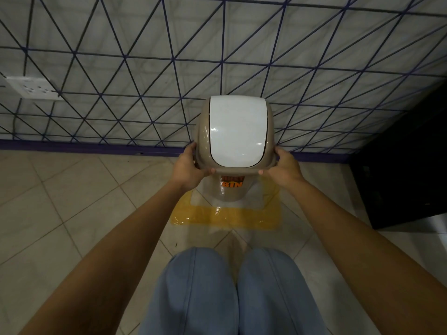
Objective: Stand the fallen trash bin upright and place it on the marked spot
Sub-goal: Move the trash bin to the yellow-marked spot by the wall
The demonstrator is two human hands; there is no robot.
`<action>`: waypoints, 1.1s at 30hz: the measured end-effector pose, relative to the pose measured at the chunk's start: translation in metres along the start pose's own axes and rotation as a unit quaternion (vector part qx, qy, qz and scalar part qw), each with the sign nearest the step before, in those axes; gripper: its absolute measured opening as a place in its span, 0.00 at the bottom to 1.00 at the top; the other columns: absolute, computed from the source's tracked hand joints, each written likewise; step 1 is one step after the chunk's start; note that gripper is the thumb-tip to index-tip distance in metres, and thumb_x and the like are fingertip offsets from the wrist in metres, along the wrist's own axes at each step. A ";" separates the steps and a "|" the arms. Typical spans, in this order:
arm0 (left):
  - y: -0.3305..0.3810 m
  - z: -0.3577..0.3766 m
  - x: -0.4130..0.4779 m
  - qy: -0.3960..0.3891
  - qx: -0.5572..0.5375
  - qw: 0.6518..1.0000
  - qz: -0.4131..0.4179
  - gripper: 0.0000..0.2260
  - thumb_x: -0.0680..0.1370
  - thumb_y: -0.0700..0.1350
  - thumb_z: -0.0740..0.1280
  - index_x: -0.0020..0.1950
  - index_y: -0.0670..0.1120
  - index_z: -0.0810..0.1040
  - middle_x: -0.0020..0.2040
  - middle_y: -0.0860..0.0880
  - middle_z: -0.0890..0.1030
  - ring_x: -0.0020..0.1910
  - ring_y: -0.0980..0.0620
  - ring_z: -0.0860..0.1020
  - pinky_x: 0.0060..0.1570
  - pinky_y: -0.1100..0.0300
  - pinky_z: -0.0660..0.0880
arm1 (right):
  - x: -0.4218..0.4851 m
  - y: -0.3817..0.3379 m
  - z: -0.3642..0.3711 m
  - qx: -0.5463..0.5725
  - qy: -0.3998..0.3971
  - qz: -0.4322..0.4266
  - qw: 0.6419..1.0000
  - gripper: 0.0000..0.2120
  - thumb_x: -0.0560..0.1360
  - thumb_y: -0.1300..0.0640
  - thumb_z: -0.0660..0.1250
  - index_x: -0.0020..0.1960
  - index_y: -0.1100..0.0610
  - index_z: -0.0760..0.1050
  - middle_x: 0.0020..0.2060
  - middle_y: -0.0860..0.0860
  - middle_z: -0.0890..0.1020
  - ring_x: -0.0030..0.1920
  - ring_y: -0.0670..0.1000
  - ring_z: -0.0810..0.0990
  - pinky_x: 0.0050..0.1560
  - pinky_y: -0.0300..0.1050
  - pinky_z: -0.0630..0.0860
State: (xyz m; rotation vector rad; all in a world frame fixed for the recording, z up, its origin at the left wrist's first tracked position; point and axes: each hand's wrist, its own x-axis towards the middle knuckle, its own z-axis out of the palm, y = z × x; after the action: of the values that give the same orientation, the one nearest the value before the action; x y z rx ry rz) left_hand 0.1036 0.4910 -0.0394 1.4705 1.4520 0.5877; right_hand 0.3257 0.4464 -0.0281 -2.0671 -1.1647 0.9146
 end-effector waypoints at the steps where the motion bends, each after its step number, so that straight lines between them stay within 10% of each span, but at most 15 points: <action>1: 0.000 -0.001 0.000 -0.001 0.000 1.000 -0.001 0.41 0.68 0.39 0.74 0.76 0.46 0.55 0.69 0.44 0.71 0.67 0.44 0.71 0.64 0.45 0.72 | 0.000 0.000 0.001 0.003 0.002 -0.004 1.000 0.38 0.64 0.63 0.75 0.70 0.56 0.63 0.67 0.54 0.72 0.67 0.55 0.70 0.57 0.40 0.65; 33: 0.001 -0.002 0.008 -0.004 0.005 1.000 -0.004 0.40 0.68 0.38 0.75 0.75 0.46 0.59 0.70 0.45 0.70 0.69 0.45 0.69 0.66 0.44 0.69 | -0.002 -0.002 0.006 -0.009 0.000 0.031 0.999 0.35 0.66 0.59 0.75 0.69 0.58 0.64 0.66 0.56 0.73 0.66 0.56 0.71 0.64 0.48 0.69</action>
State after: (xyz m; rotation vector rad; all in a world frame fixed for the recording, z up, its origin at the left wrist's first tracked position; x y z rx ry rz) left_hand 0.1036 0.4993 -0.0394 1.4738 1.4553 0.5688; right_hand 0.3189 0.4463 -0.0299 -2.1283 -1.1171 0.9356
